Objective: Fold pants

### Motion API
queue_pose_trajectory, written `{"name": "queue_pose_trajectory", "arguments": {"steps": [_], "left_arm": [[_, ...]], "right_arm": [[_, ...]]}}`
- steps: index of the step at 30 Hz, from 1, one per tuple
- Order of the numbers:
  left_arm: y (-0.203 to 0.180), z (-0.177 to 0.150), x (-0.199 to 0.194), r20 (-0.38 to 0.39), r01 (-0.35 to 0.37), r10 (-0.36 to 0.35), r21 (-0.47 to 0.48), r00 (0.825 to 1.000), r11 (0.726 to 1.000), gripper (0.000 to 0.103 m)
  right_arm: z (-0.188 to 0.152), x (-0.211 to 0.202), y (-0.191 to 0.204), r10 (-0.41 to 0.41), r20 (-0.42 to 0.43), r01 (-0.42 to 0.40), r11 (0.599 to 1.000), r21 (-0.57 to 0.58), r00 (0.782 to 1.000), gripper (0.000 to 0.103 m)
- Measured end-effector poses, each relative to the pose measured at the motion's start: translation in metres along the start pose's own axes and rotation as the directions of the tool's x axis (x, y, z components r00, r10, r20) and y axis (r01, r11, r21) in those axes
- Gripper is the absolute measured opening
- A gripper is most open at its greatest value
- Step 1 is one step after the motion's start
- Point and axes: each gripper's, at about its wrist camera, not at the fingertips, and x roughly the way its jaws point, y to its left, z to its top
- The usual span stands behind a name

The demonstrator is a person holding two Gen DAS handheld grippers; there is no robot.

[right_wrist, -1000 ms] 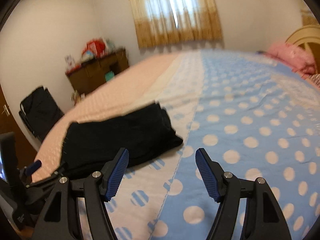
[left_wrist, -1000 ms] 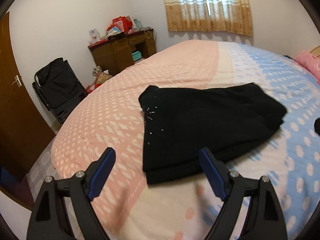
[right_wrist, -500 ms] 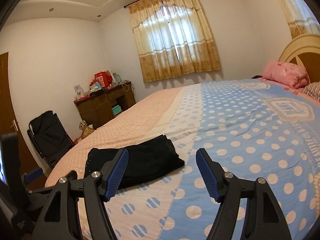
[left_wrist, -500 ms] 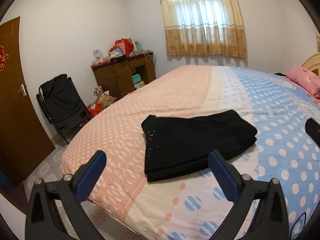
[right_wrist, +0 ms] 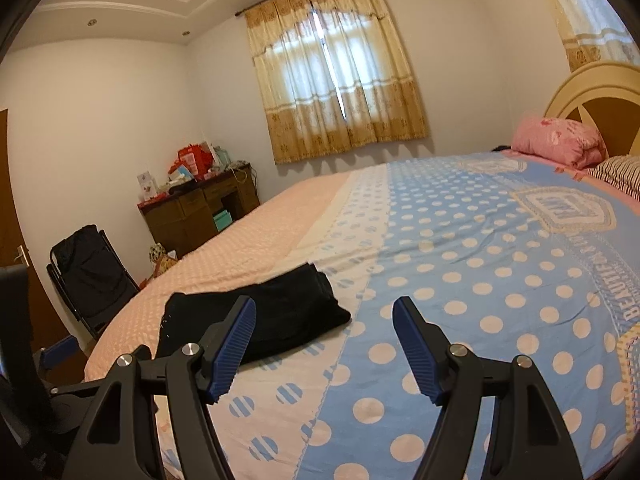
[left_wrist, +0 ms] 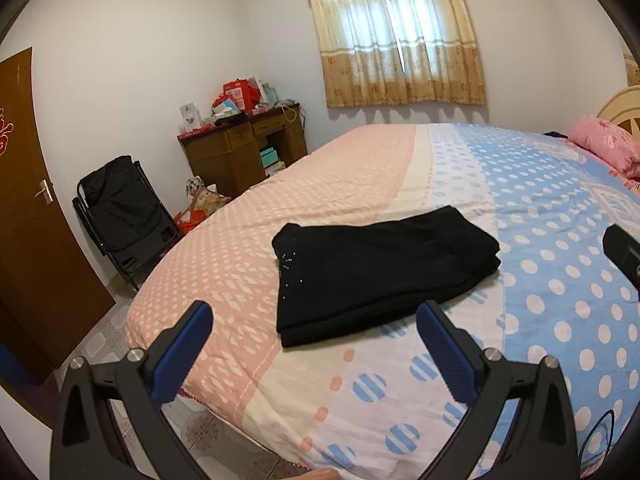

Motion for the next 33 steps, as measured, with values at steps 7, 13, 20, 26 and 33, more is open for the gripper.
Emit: {"name": "queue_pose_trajectory", "arguments": {"steps": [7, 13, 20, 26, 33], "left_arm": [[0.0016, 0.0009, -0.0029, 0.007, 0.001, -0.001, -0.008, 1.000, 1.000, 0.103], [0.0047, 0.0013, -0.0023, -0.008, -0.005, 0.005, -0.028, 1.000, 1.000, 0.103], [0.0054, 0.0001, -0.0022, 0.000, -0.020, 0.020, -0.018, 1.000, 1.000, 0.103], [0.0082, 0.0002, -0.0015, -0.006, -0.016, 0.016, -0.032, 1.000, 0.999, 0.103], [0.0089, 0.0005, -0.0015, -0.004, -0.022, 0.022, -0.031, 1.000, 0.999, 0.103]], "right_arm": [[-0.0005, 0.0014, 0.0017, 0.002, -0.009, -0.002, 1.000, -0.009, 1.000, 0.072], [-0.0020, 0.0028, -0.0007, 0.000, -0.014, 0.000, 1.000, -0.004, 1.000, 0.073], [-0.0029, 0.0025, -0.0003, 0.000, -0.010, 0.000, 1.000, -0.005, 1.000, 0.073], [-0.0039, 0.0037, 0.0004, -0.001, -0.014, 0.001, 1.000, -0.001, 1.000, 0.073], [-0.0047, 0.0040, 0.0006, -0.003, -0.012, 0.003, 1.000, 0.000, 1.000, 0.073]]}}
